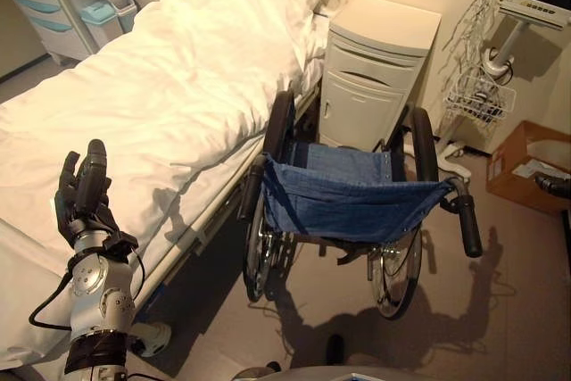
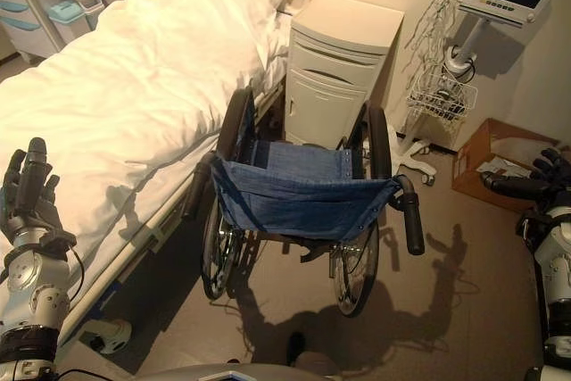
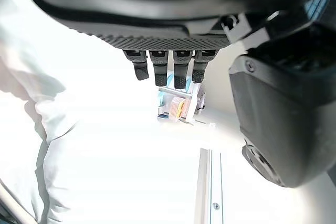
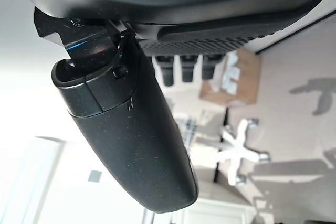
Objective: Push the wheelchair next to the bed
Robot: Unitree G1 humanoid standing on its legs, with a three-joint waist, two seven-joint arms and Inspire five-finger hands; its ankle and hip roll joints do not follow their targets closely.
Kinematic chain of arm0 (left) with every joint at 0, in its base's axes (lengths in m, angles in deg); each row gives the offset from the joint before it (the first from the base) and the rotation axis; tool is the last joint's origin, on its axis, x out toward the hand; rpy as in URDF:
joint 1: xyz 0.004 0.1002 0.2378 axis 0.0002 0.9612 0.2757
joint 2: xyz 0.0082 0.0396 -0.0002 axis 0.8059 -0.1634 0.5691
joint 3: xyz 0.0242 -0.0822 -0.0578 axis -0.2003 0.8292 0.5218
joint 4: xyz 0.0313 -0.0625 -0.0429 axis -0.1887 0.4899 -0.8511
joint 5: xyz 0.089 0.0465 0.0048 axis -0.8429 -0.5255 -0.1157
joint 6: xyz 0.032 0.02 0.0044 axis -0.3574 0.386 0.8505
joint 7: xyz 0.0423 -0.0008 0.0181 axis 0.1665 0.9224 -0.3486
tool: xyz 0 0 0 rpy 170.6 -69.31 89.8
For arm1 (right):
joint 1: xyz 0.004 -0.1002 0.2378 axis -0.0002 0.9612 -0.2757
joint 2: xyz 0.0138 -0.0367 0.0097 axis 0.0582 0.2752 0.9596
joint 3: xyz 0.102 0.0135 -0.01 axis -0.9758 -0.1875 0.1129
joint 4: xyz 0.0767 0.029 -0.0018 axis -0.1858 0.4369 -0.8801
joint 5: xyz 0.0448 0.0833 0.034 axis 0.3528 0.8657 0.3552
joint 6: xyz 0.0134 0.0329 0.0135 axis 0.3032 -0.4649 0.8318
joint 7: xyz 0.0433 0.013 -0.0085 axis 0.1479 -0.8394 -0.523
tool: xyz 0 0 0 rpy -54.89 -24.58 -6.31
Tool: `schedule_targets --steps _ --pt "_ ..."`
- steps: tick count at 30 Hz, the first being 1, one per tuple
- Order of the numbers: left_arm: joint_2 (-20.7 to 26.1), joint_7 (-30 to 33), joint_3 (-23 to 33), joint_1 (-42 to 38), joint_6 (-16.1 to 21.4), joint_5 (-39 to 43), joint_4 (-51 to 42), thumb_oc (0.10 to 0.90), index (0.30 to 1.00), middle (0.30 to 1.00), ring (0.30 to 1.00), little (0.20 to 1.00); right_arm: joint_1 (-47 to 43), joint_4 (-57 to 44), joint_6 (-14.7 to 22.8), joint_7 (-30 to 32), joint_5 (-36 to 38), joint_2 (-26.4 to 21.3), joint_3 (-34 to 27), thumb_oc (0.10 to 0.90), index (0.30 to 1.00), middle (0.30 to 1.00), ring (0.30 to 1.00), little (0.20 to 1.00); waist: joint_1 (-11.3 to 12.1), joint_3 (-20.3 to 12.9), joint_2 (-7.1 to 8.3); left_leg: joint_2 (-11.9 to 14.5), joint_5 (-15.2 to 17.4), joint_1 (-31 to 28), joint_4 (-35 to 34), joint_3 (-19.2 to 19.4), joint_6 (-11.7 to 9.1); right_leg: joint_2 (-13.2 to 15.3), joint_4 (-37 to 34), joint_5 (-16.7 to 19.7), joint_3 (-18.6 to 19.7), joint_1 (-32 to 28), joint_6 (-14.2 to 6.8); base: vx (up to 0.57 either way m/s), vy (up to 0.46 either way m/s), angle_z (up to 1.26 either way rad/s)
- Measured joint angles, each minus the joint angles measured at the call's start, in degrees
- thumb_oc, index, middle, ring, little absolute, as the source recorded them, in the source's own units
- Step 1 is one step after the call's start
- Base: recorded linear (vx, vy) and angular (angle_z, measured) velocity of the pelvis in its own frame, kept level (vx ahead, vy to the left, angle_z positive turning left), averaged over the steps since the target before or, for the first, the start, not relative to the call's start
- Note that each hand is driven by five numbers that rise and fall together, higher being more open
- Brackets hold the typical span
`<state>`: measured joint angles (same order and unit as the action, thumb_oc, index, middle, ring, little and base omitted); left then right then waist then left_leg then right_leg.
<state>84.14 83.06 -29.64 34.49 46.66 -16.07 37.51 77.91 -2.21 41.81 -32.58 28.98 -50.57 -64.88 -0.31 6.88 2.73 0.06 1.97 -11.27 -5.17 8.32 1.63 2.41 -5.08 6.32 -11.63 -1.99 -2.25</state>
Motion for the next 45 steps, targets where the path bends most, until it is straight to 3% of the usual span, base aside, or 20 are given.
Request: schedule_targets --steps 5,9,10,14,19,24,28,32,39,45 --pt "-2.5 1.0 0.1 0.1 0.1 0.8 -1.3 0.800 0.900 0.900 0.900 0.900 0.3 -0.1 1.3 7.2 0.0 3.0 -0.6 0.800 0.900 0.900 0.900 0.900 -0.1 0.3 -0.55 0.0 0.0 -0.1 0.0 0.0 0.0 0.0 0.0 -0.2 0.0 -0.2 -0.3 0.00 0.000 0.00" --pt "-3.0 1.4 -0.5 1.3 -2.6 -3.3 3.1 0.800 0.900 0.900 0.900 0.900 3.6 2.4 5.9 13.9 2.5 10.8 -4.6 0.800 0.900 0.900 0.900 0.900 -0.3 0.5 -1.37 0.1 0.0 -0.1 0.0 0.0 0.0 0.0 0.0 -0.2 -0.1 -0.2 -0.2 0.00 0.000 0.00" --pt "-2.4 1.4 -1.7 1.7 -3.2 -4.3 6.7 0.800 0.900 0.900 0.900 0.900 4.6 4.4 8.0 14.6 2.4 13.5 -5.0 0.800 0.900 0.900 0.900 0.900 -0.2 0.3 -1.53 0.1 0.0 -0.2 0.0 -0.1 0.0 -0.1 0.0 -0.3 -0.1 -0.2 -0.2 0.00 0.000 0.00" --pt "-3.5 2.0 -2.8 5.5 -7.3 -10.5 12.5 0.800 0.900 0.900 0.900 0.900 10.1 6.0 7.6 16.2 2.3 21.0 -4.7 0.800 0.900 0.900 0.900 0.900 -0.5 0.5 -2.33 0.1 0.0 -0.1 0.0 0.0 0.0 -0.1 0.0 -0.3 0.0 -0.1 -0.1 0.00 0.002 -0.01" --pt "-6.2 -1.5 -5.1 9.9 -7.6 -19.1 15.5 0.800 0.900 0.900 0.900 0.900 15.5 10.6 9.0 16.1 1.1 29.2 -1.8 0.800 0.900 0.900 0.900 0.900 -0.2 0.7 -2.70 0.1 0.1 -0.2 -0.1 0.2 0.0 0.0 0.0 -0.4 0.0 -0.2 -0.2 0.00 0.000 0.00" --pt "-6.2 -9.2 -13.3 11.3 -6.6 -28.9 16.9 0.800 0.900 0.900 0.900 0.900 16.5 21.0 10.6 10.3 -7.7 32.8 5.1 0.800 0.900 0.900 0.900 0.900 0.0 0.4 -3.40 0.0 0.2 -0.1 -0.4 0.3 -0.2 0.1 0.0 -0.3 0.1 -0.1 -0.3 0.00 0.000 0.00" --pt "-6.9 -13.0 -17.4 11.2 -5.0 -30.1 20.4 0.800 0.900 0.900 0.900 0.900 17.3 24.1 13.7 4.9 -16.8 33.0 10.0 0.800 0.900 0.900 0.900 0.900 -0.6 -0.1 -3.90 0.2 0.2 -0.1 -0.4 1.4 -0.2 0.0 0.0 -0.3 0.3 0.3 -0.3 -0.02 -0.008 -0.09" --pt "-7.0 -15.3 -19.5 10.0 -5.1 -30.2 26.7 0.800 0.900 0.900 0.900 0.900 17.3 29.2 15.6 -1.2 -26.2 32.5 15.3 0.800 0.900 0.900 0.900 0.900 -0.7 -0.5 -3.35 0.4 0.1 -0.1 -0.2 1.5 0.0 -0.2 0.0 -0.4 0.3 0.4 -0.2 0.00 -0.010 -0.03" --pt "-9.2 -20.8 -22.4 8.8 -9.3 -30.7 39.4 0.800 0.900 0.900 0.900 0.900 16.9 30.8 16.5 -11.5 -29.3 34.1 23.6 0.800 0.900 0.900 0.900 0.900 -0.4 -1.5 -2.29 0.3 0.1 0.0 0.0 1.5 0.0 -0.1 0.0 -0.4 0.2 0.4 -0.2 0.00 0.000 0.00" --pt "-12.7 -22.9 -23.6 10.0 -10.2 -28.4 42.5 0.800 0.900 0.900 0.900 0.900 16.9 32.8 17.4 -14.4 -29.2 36.4 25.2 0.800 0.900 0.900 0.900 0.900 -0.5 -2.2 -2.24 0.3 0.1 0.1 0.0 1.5 0.1 -0.1 0.0 -0.4 0.3 0.5 -0.1 0.00 0.000 0.00"
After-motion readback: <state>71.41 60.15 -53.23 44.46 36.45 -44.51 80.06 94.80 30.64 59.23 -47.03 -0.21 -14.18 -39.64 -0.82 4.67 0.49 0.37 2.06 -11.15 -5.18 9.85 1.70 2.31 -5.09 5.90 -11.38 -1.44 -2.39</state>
